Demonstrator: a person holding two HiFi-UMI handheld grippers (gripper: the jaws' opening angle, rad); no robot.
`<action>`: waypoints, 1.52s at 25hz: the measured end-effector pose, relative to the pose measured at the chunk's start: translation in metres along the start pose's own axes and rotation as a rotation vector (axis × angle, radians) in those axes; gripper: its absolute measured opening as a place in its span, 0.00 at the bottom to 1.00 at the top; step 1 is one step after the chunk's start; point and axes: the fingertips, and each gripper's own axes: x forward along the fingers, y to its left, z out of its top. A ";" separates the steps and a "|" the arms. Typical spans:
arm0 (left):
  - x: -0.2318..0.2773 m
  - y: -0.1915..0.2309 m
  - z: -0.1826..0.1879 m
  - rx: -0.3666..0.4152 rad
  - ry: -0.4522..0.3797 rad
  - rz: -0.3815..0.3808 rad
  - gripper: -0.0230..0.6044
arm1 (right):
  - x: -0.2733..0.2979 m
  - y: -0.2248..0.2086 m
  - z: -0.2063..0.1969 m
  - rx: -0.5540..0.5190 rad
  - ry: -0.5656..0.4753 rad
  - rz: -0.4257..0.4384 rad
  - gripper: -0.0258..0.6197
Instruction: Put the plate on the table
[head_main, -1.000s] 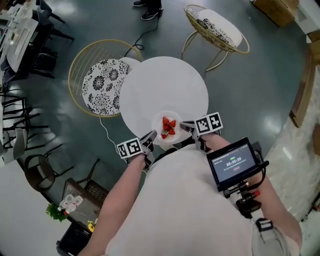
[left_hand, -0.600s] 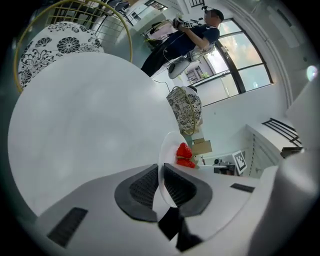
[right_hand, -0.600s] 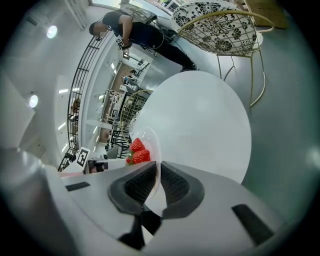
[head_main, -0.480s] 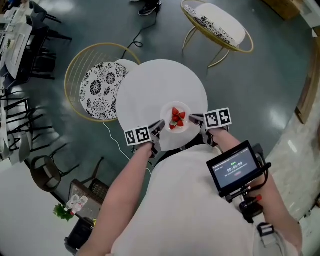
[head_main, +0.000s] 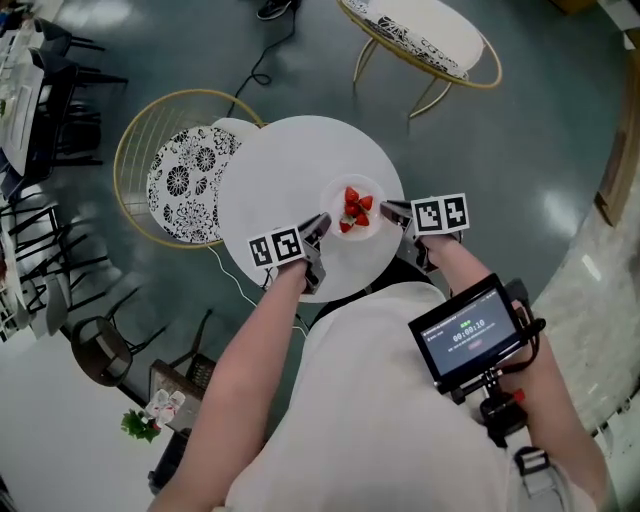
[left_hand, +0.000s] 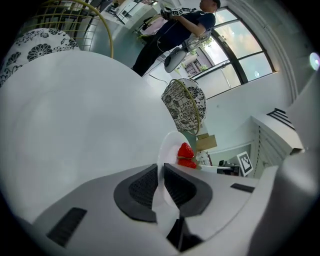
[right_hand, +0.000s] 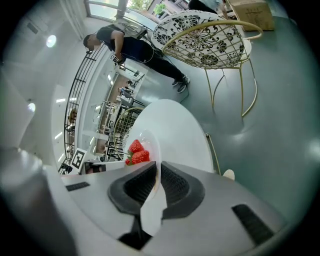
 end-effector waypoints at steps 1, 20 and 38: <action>0.001 -0.001 0.002 0.008 0.000 0.006 0.07 | -0.001 -0.001 0.002 -0.001 -0.006 -0.001 0.08; 0.028 -0.002 0.028 0.148 0.069 0.233 0.09 | 0.005 -0.017 0.034 -0.131 -0.021 -0.111 0.08; 0.047 0.015 0.039 0.311 0.128 0.386 0.13 | 0.028 -0.033 0.052 -0.348 0.032 -0.240 0.10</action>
